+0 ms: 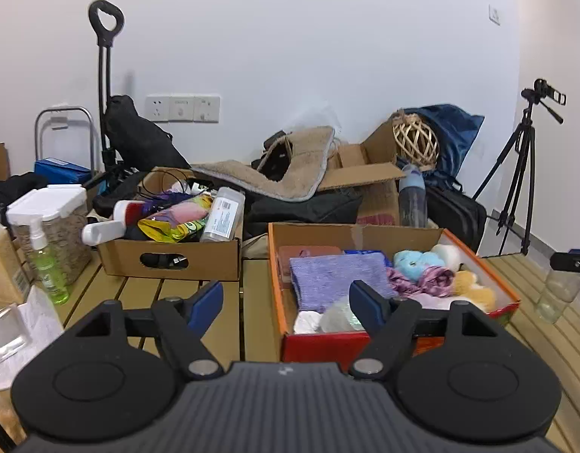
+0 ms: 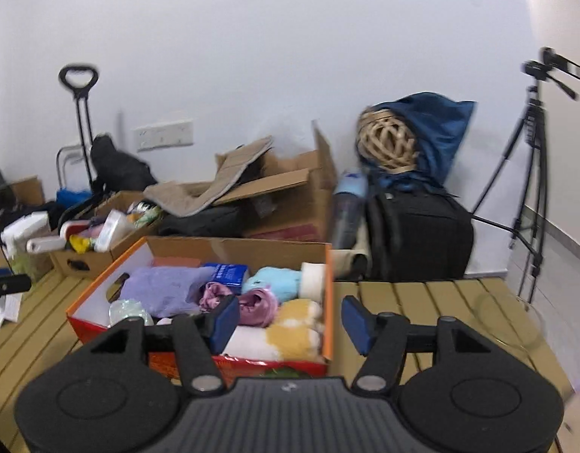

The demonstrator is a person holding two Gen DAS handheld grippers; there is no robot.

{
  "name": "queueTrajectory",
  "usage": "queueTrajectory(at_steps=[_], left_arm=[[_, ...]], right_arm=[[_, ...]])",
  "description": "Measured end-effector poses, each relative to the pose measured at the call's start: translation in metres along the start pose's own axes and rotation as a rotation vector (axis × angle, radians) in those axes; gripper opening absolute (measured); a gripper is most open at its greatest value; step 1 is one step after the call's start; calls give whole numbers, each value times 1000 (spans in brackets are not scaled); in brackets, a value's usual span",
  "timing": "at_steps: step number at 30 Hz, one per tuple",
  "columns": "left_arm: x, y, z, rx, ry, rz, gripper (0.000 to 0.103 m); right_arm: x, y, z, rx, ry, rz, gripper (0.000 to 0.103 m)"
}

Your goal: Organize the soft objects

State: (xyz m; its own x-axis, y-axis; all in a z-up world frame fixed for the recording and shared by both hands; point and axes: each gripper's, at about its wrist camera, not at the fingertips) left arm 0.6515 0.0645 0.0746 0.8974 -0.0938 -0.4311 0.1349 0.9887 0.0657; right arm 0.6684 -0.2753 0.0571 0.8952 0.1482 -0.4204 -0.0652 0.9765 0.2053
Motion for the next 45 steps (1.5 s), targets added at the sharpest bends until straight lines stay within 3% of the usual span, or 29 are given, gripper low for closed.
queueTrajectory(at_steps=[5, 10, 14, 17, 22, 28, 31, 35, 41, 45], left_arm=[[-60, -21, -8, 23, -34, 12, 76], [-151, -40, -36, 6, -99, 8, 77], [-223, -56, -62, 37, -134, 16, 81], [-277, -67, -86, 53, -188, 13, 90], [-359, -84, -138, 27, -224, 23, 103], [-442, -109, -203, 88, -263, 62, 103], [-475, -114, -226, 68, -287, 92, 103], [-502, -121, -249, 101, -298, 115, 103], [-524, -126, -272, 61, -275, 85, 103], [-534, -129, -282, 43, -265, 74, 103]], right_arm=[[-52, 5, -13, -17, -48, 31, 63], [-134, 11, -47, 13, -113, 75, 69], [-210, 18, -88, 12, -152, 91, 69], [-266, 25, -123, -1, -187, 102, 80], [-342, 40, -183, -47, -213, 104, 80], [-419, 56, -252, -84, -236, 143, 84], [-451, 61, -277, -107, -263, 153, 92], [-483, 66, -302, -118, -278, 156, 92], [-515, 73, -326, -135, -314, 154, 94], [-524, 70, -340, -54, -323, 162, 95]])
Point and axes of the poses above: each gripper's, at about its wrist camera, not at the fingertips, and x roughly the way its jaws point, y to its left, z to its top, and after that the axes turned 9 degrees about x, right-handed
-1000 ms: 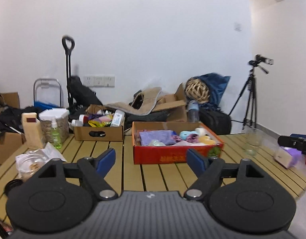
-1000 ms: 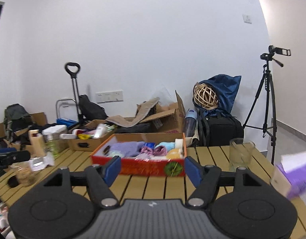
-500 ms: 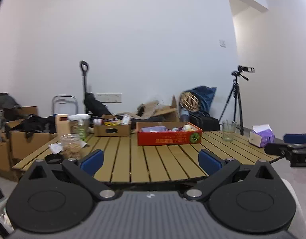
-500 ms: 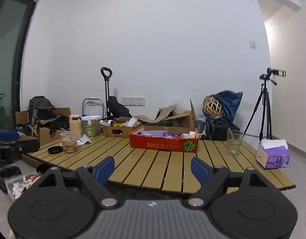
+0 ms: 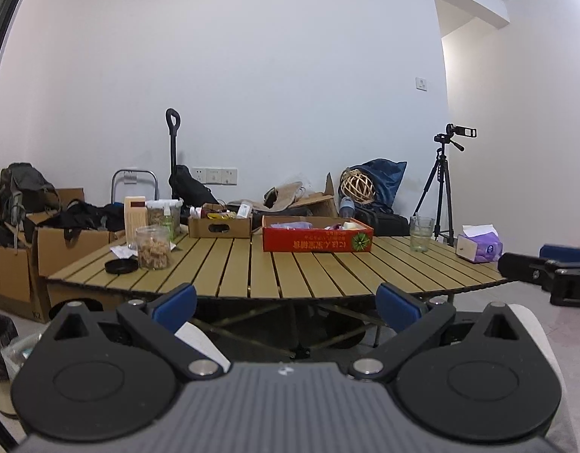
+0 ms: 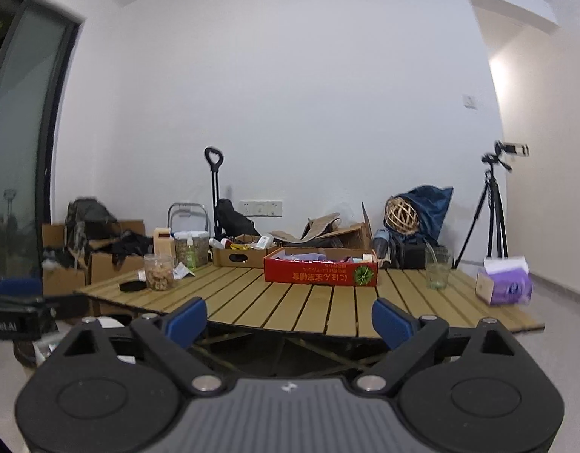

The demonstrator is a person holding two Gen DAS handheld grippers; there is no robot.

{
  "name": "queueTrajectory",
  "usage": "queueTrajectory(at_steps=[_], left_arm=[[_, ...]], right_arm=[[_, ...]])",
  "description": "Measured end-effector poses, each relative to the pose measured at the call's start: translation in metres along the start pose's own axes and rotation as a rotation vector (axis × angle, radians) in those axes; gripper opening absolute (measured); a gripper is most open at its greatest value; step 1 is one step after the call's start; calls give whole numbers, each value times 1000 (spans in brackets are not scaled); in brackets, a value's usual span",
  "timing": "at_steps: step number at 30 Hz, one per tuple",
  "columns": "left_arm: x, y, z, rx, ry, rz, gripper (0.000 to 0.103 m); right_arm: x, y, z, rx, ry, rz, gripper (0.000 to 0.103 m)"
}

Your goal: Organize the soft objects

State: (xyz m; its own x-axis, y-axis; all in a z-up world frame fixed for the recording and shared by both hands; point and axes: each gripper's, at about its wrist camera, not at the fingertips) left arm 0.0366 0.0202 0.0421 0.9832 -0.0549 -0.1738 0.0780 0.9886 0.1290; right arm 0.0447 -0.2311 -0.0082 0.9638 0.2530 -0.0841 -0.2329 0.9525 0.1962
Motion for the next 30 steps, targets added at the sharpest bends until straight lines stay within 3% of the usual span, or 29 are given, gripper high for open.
queueTrajectory(at_steps=[10, 30], left_arm=[[-19, -6, -17, -11, 13, -29, 103], [-18, -8, -19, -1, -2, -21, 103]], right_arm=[[-16, 8, -35, -21, 23, 14, 100], [-20, 9, -39, -11, -3, 7, 103]])
Point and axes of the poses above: each gripper's, at about its wrist camera, not at the fingertips, and x roughly the way its jaws point, y to its left, z to its top, and after that the axes turned 9 degrees about x, right-handed
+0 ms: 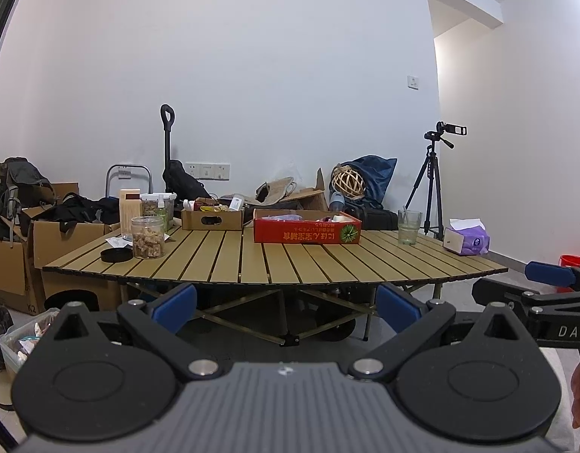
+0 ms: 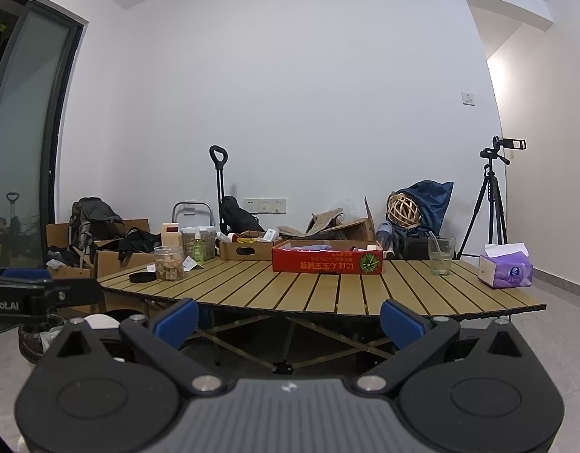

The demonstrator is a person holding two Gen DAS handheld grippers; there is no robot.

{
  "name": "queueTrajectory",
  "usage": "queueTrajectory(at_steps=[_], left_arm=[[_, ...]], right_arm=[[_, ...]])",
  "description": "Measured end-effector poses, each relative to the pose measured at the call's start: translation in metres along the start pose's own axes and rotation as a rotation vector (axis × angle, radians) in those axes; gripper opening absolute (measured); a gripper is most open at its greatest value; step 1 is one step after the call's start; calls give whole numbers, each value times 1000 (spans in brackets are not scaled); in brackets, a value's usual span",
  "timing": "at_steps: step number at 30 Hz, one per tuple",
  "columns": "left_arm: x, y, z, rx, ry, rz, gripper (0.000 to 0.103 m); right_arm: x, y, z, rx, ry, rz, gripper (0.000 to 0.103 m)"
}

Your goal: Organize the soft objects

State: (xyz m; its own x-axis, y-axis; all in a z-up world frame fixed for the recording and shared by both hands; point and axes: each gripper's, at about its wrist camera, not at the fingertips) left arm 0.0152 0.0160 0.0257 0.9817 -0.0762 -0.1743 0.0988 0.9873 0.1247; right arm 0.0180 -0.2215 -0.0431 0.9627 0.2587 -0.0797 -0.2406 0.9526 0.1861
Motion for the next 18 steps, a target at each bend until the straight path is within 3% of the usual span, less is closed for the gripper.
queueTrajectory(at_steps=[18], left_arm=[[-1, -1, 0, 1, -1, 1, 103]], right_arm=[[0, -4, 0, -2, 4, 9, 103]])
Point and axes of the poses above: each gripper's, at about its wrist camera, not at the fingertips, and x roughly the way its jaws point, y to its left, z to its top, and after that the axes turned 9 degrees about x, right-handed
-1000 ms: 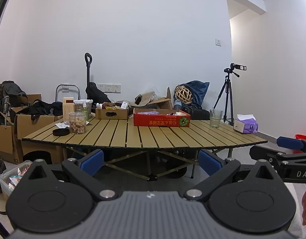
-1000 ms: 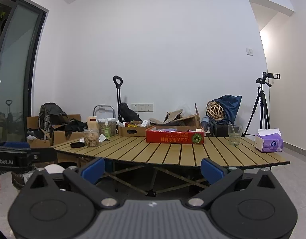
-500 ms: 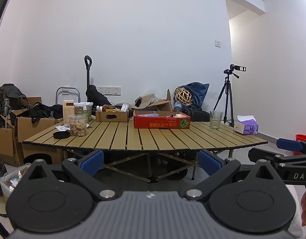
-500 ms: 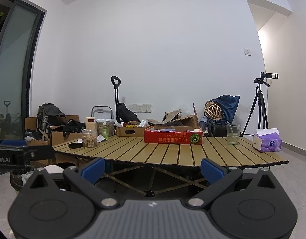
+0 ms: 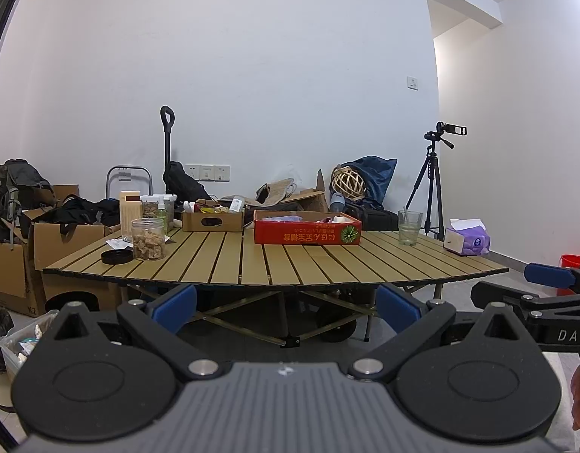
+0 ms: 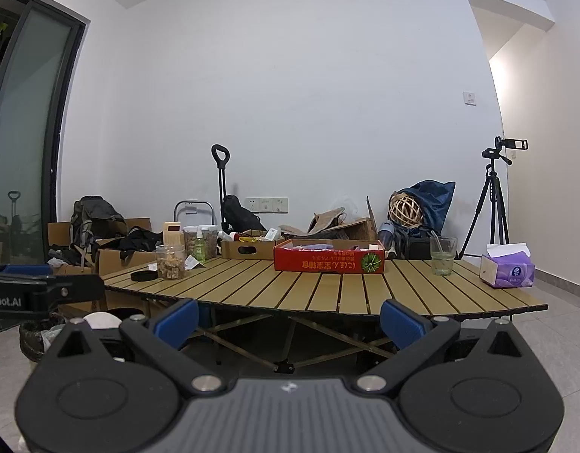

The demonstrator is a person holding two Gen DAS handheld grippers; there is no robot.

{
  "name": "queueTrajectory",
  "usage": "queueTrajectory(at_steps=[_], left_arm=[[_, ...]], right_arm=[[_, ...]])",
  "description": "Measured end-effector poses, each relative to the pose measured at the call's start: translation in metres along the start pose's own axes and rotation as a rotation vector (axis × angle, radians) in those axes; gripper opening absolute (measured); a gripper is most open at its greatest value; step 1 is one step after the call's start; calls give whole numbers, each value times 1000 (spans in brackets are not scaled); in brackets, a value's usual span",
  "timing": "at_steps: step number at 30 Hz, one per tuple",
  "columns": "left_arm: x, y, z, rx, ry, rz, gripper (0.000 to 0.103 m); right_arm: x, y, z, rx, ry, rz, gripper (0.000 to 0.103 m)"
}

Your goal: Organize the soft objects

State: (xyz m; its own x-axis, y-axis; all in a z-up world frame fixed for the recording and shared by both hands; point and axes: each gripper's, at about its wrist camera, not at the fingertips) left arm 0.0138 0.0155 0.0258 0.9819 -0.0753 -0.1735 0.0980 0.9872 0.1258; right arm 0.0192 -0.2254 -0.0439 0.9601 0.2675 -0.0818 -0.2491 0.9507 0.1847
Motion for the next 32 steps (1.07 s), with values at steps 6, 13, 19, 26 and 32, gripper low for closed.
queueTrajectory(at_steps=[6, 13, 19, 26, 32], left_arm=[[-2, 0, 1, 8, 1, -2, 103], [-1, 2, 3, 14, -5, 11, 103], [-1, 3, 3, 22, -12, 3, 103], [-1, 4, 2, 21, -15, 0, 103], [-3, 7, 3, 4, -30, 12, 103]], right_arm=[[0, 0, 0, -1, 4, 5, 103], [0, 0, -1, -5, 9, 13, 103], [-2, -1, -1, -6, 7, 15, 103], [-2, -1, -1, -6, 7, 16, 103], [-2, 0, -1, -6, 7, 15, 103]])
Point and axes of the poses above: each gripper's, at about its wrist camera, not at the fingertips, and x roughly the way its jaws point, y to its left, z to its top, and after that the axes turned 9 degrees about x, right-handed
